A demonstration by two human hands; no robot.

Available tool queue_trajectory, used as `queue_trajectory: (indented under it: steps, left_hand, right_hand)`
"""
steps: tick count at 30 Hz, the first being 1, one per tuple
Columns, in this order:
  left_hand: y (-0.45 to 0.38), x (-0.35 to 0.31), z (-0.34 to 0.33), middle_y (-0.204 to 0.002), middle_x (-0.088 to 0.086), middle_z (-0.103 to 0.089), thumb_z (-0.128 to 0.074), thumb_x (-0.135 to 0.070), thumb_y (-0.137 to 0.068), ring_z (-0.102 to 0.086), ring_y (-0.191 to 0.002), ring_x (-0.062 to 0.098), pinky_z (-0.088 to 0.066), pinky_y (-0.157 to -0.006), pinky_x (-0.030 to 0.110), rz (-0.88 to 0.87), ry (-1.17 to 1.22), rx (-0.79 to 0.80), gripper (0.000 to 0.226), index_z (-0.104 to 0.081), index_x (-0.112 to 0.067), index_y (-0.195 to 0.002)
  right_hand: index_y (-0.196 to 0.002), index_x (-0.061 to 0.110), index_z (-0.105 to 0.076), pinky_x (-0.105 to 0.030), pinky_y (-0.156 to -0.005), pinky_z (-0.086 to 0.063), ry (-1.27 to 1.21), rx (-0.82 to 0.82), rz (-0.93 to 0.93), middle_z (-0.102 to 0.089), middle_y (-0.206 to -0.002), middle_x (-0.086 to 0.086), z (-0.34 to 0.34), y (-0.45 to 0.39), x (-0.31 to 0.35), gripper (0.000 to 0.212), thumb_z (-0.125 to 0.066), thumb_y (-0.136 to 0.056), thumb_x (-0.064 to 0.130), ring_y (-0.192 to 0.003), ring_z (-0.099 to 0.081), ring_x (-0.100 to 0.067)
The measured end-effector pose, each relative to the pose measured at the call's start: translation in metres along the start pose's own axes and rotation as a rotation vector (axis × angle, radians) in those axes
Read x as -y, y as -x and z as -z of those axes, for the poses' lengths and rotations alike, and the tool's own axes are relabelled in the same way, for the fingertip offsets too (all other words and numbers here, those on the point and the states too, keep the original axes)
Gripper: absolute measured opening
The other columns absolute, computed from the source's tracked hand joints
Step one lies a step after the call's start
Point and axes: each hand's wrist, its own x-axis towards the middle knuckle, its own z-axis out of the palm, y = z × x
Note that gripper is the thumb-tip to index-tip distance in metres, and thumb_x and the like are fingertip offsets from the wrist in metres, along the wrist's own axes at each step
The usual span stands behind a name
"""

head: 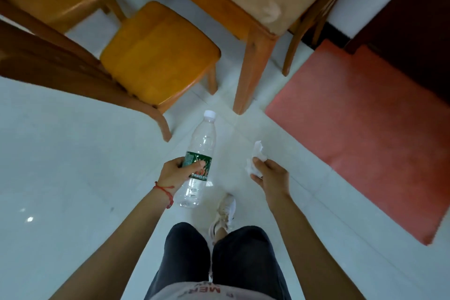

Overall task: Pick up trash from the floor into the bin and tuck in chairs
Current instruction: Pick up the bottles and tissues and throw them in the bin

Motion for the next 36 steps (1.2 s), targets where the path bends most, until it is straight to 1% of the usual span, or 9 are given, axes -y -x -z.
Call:
queue_trajectory:
  steps: [3, 7, 9, 12, 13, 16, 23, 28, 36]
  left_hand:
    - [0.019, 0.018, 0.030, -0.062, -0.004, -0.069, -0.074, -0.020, -0.072, -0.063, -0.057, 0.008, -0.049, -0.052, 0.013, 0.013, 0.052, -0.042, 0.009, -0.067, -0.015, -0.069]
    - [0.050, 0.049, 0.076, -0.072, 0.002, -0.069, -0.074, -0.022, -0.072, -0.064, -0.067, 0.014, -0.048, -0.062, 0.021, 0.027, 0.164, -0.134, 0.009, -0.067, -0.016, -0.073]
    - [0.067, 0.068, 0.098, -0.075, 0.005, -0.070, -0.073, -0.023, -0.072, -0.064, -0.069, 0.018, -0.049, -0.063, 0.023, 0.040, 0.219, -0.194, 0.010, -0.067, -0.016, -0.074]
    - [0.090, 0.095, 0.127, -0.083, 0.012, -0.070, -0.073, -0.025, -0.073, -0.063, -0.075, 0.022, -0.052, -0.074, 0.031, 0.068, 0.282, -0.272, 0.016, -0.068, -0.012, -0.080]
    - [0.098, 0.103, 0.135, -0.084, 0.013, -0.070, -0.073, -0.025, -0.072, -0.063, -0.077, 0.023, -0.052, -0.076, 0.032, 0.078, 0.316, -0.298, 0.018, -0.068, -0.011, -0.081]
    - [0.119, 0.122, 0.157, -0.087, 0.014, -0.070, -0.074, -0.026, -0.072, -0.063, -0.080, 0.025, -0.052, -0.080, 0.035, 0.100, 0.424, -0.378, 0.018, -0.068, -0.011, -0.081]
    - [0.157, 0.152, 0.197, -0.086, 0.010, -0.070, -0.074, -0.029, -0.071, -0.064, -0.080, 0.022, -0.050, -0.073, 0.027, 0.118, 0.629, -0.544, 0.023, -0.068, -0.011, -0.084]
    - [0.177, 0.170, 0.229, -0.089, 0.015, -0.068, -0.074, -0.028, -0.072, -0.061, -0.082, 0.026, -0.051, -0.083, 0.039, 0.148, 0.755, -0.701, 0.022, -0.068, -0.010, -0.083]
    - [0.184, 0.181, 0.268, -0.091, 0.015, -0.068, -0.073, -0.030, -0.073, -0.062, -0.083, 0.024, -0.051, -0.083, 0.038, 0.164, 0.909, -0.854, 0.024, -0.067, -0.009, -0.084]
  right_hand:
    - [-0.071, 0.017, -0.067, -0.016, -0.056, -0.053, 0.050, 0.071, 0.008, -0.067, -0.100, -0.017, -0.019, 0.015, -0.007, 0.012, -0.067, -0.080, 0.009, -0.086, -0.062, -0.017]
    - [-0.071, 0.013, -0.067, -0.017, -0.056, -0.054, 0.131, 0.153, -0.020, -0.064, -0.090, -0.011, -0.049, 0.040, -0.024, 0.010, -0.067, -0.080, 0.009, -0.088, -0.060, -0.019]
    - [-0.072, 0.011, -0.067, -0.019, -0.059, -0.055, 0.189, 0.206, -0.020, -0.062, -0.088, -0.011, -0.065, 0.054, -0.034, 0.009, -0.067, -0.080, 0.009, -0.086, -0.059, -0.018]
    - [-0.077, 0.001, -0.066, -0.025, -0.071, -0.055, 0.289, 0.284, -0.003, -0.061, -0.086, -0.011, -0.091, 0.074, -0.049, 0.010, -0.066, -0.081, 0.010, -0.083, -0.058, -0.018]
    - [-0.076, 0.003, -0.066, -0.025, -0.071, -0.055, 0.324, 0.312, 0.005, -0.061, -0.084, -0.010, -0.101, 0.082, -0.054, 0.010, -0.065, -0.081, 0.011, -0.082, -0.059, -0.017]
    - [-0.071, 0.007, -0.065, -0.020, -0.065, -0.056, 0.406, 0.398, 0.013, -0.062, -0.078, -0.005, -0.132, 0.105, -0.066, 0.011, -0.065, -0.081, 0.011, -0.076, -0.059, -0.014]
    - [-0.070, 0.016, -0.066, -0.023, -0.067, -0.054, 0.604, 0.601, 0.004, -0.063, -0.078, -0.002, -0.198, 0.149, -0.090, 0.012, -0.066, -0.081, 0.012, -0.073, -0.060, -0.013]
    - [-0.073, 0.014, -0.066, -0.023, -0.066, -0.054, 0.726, 0.740, -0.010, -0.062, -0.078, -0.003, -0.247, 0.177, -0.103, 0.008, -0.067, -0.081, 0.011, -0.072, -0.060, -0.014]
    - [-0.080, 0.012, -0.066, -0.031, -0.077, -0.053, 0.842, 0.873, -0.060, -0.063, -0.089, -0.006, -0.317, 0.196, -0.116, 0.002, -0.067, -0.081, 0.012, -0.080, -0.061, -0.018]
